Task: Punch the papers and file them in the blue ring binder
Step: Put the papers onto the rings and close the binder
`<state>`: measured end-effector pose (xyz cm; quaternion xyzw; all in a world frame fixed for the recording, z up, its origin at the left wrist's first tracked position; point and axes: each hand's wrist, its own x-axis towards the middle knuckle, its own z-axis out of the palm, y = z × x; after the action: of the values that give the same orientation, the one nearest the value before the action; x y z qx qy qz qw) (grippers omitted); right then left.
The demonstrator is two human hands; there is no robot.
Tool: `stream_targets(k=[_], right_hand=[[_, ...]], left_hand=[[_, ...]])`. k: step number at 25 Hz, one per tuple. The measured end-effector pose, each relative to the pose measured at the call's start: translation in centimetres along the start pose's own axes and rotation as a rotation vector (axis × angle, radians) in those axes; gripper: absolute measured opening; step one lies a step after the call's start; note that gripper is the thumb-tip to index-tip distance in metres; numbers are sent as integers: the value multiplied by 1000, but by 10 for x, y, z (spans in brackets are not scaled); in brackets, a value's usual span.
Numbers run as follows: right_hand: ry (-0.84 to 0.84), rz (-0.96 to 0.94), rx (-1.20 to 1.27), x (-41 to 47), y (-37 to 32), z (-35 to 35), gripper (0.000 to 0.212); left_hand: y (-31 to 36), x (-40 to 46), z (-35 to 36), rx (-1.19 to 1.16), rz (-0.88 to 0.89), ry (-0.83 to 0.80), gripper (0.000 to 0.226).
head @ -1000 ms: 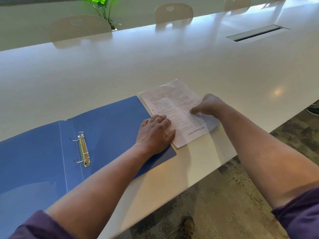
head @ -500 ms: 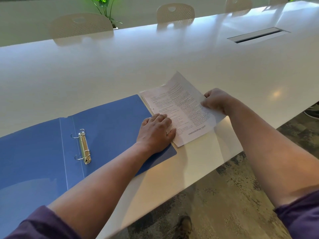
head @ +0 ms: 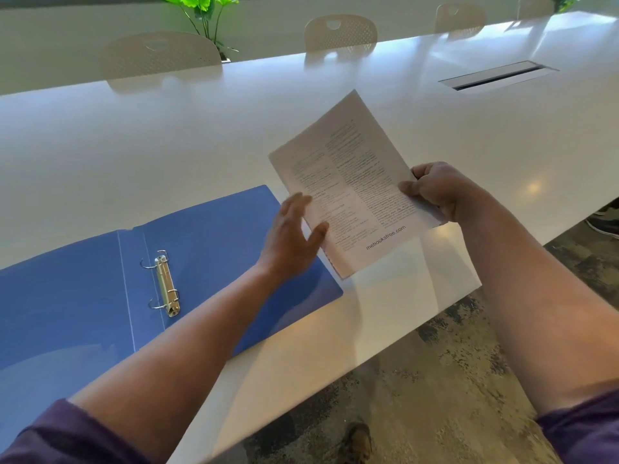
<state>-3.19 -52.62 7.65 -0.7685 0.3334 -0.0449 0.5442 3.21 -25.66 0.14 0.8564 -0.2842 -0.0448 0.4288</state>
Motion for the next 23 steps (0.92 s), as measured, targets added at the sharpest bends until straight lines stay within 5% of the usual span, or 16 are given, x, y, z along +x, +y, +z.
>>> stream_targets(k=[4,8,12,23], right_hand=[[-51,-45,106,-10,-16,12,21],[-175,-96,203,-33,-37,53,20],[-281,-148,247,-53,-46,103,14],[-715,-109,363,-69,-43,192,32]], left_hand=[[13,15,-46,-603,-346,192,82],[4,1,-91,-1106,-461,43,41],[-13,-28,-125,-1192,-423,159,32],[-58,-90,-169,-959,-463,355,24]])
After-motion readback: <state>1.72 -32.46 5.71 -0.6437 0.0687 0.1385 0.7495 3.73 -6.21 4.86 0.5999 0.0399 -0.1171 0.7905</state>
